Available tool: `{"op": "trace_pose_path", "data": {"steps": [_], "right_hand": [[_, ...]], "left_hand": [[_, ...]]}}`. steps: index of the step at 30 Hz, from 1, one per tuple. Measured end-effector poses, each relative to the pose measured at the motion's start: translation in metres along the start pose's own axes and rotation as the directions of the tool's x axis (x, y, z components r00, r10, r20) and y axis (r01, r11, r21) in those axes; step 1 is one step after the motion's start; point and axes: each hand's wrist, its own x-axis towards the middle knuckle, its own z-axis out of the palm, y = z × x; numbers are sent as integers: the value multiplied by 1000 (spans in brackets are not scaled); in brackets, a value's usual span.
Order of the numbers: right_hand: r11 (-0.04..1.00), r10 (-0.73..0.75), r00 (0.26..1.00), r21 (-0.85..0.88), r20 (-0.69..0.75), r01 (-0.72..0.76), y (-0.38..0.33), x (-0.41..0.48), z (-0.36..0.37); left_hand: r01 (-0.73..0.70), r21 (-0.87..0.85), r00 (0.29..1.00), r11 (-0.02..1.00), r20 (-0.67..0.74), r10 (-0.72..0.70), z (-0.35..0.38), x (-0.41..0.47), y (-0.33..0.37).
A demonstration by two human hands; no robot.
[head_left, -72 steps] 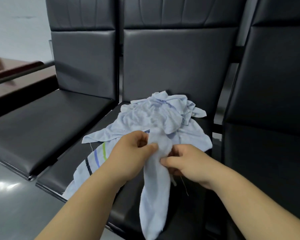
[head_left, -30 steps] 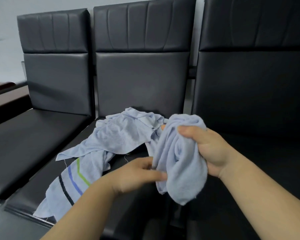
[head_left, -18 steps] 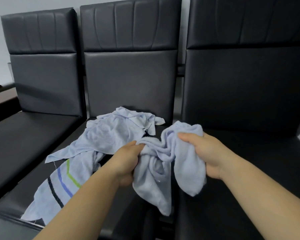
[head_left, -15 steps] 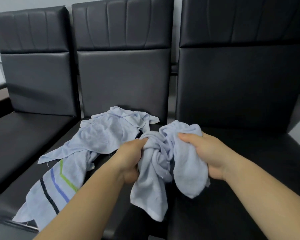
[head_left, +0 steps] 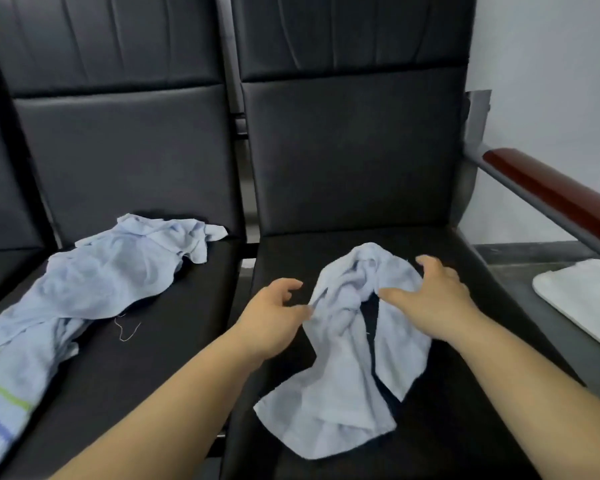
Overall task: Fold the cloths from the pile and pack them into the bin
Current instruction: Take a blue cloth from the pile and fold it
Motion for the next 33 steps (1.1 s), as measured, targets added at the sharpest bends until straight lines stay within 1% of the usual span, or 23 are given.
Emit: {"op": "trace_pose_path", "data": {"steps": [1,3,4,5,6,7,8,10,13,15,17,18,19,21,22,25,27,30,33], "right_hand": [[996,-66,997,-53,43,69,5,-4,2],[971,-198,956,-89,215,221,9,-15,8],[955,-235,914,-98,332,281,9,-20,12],[939,-247,859,-109,449,327,11,-26,16],[927,-236,812,-127,534,353,13,-30,21],[916,-221,789,-156,573,370,16,-32,26],[901,-223,790,-188,572,391,19,-32,31],[870,-250,815,-249,522,426,26,-28,40],[875,-253,822,-243,510,420,28,-25,44],[919,-226,826,-169,517,357,27,-21,40],[980,-180,845,16,503,198,25,-16,34],[985,-160,857,142,489,102,23,-14,32],[961,-150,869,277,472,15,20,-12,29],[862,-149,894,498,423,-92,15,-10,25],[819,-149,907,563,394,-110,11,-9,25],[734,-153,925,667,347,-129,1,-11,30],[699,-137,930,699,341,-153,-4,-10,35],[709,-135,921,686,364,-167,-9,-5,38],[750,-191,857,634,478,-186,-10,0,34]], "left_hand": [[-25,101,999,995,36,22,5,1,-4],[-34,168,986,985,164,6,15,-3,-8],[-36,205,972,978,236,-14,19,-6,-9],[-60,278,958,959,287,-24,25,-7,-11],[-99,369,951,924,308,-21,30,-8,-13],[-137,445,951,885,308,-7,34,-8,-16],[-163,483,955,860,295,15,37,-7,-18],[-192,480,959,856,277,60,41,-4,-22],[-208,403,960,891,261,106,44,0,-24],[-195,328,968,924,215,128,43,1,-23],[-119,168,989,979,111,101,37,5,-22],[-75,59,996,995,55,72,33,7,-20],[-43,-52,999,998,6,44,29,10,-19],[-18,-246,998,969,-59,4,21,14,-15],[-16,-316,997,949,-78,-9,18,15,-13],[-23,-488,997,873,-80,-18,12,13,-2],[-32,-541,998,841,-69,-7,8,11,3],[-41,-557,999,830,3,52,0,8,6],[-104,-455,976,885,123,178,-8,8,2]]}}
